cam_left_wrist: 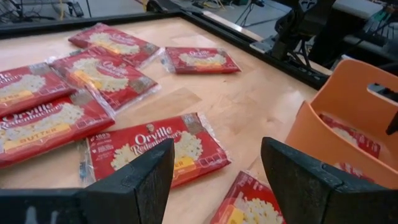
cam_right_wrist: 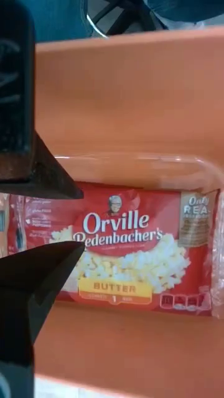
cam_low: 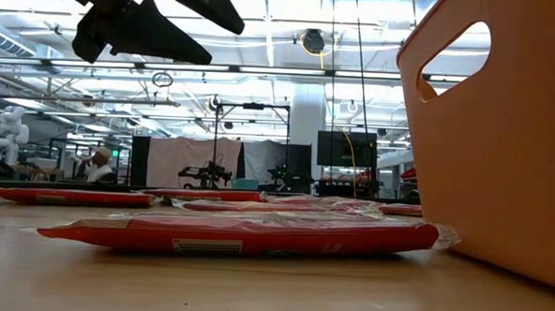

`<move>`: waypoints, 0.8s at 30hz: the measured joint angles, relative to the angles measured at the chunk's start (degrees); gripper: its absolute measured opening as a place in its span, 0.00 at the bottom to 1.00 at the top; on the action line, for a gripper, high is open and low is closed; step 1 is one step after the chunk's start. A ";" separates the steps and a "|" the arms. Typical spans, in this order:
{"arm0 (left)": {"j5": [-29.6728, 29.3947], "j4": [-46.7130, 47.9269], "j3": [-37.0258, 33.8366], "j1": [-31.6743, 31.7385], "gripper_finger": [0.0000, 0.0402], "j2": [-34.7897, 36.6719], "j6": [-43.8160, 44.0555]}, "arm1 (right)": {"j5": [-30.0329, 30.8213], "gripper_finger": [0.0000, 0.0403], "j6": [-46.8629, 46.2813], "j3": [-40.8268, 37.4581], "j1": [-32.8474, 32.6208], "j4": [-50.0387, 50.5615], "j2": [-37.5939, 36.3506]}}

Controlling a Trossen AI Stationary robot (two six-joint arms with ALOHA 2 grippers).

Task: Sort popcorn bags into baskets
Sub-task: Put the red popcorn bag into the orange bin

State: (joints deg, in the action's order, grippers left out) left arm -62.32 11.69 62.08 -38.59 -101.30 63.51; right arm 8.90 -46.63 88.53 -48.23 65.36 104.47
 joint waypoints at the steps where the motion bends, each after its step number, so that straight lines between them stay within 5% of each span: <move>1: 0.40 0.00 0.00 0.00 0.61 0.00 0.02 | 0.32 0.27 0.02 0.00 0.00 0.08 -0.63; 9: 3.12 -2.07 0.00 -0.78 0.61 0.00 -1.15 | 18.18 0.25 5.88 0.00 -3.48 0.81 -7.85; 15: 6.63 -10.24 0.00 -2.97 0.61 0.00 -14.67 | 36.82 0.25 11.87 -2.88 -6.94 -1.42 -10.00; 19: 9.91 -14.15 0.00 -4.72 0.61 0.00 -21.05 | 41.59 0.25 15.95 -8.16 -6.98 -6.96 -11.21; 24: 12.71 -14.00 0.01 -5.85 0.61 -0.71 -17.82 | 44.68 0.25 20.82 -14.62 -6.38 -15.41 -13.39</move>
State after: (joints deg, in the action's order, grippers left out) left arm -49.61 -2.31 62.09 -44.43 -102.01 45.69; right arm 53.58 -25.80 73.92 -54.61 49.95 91.07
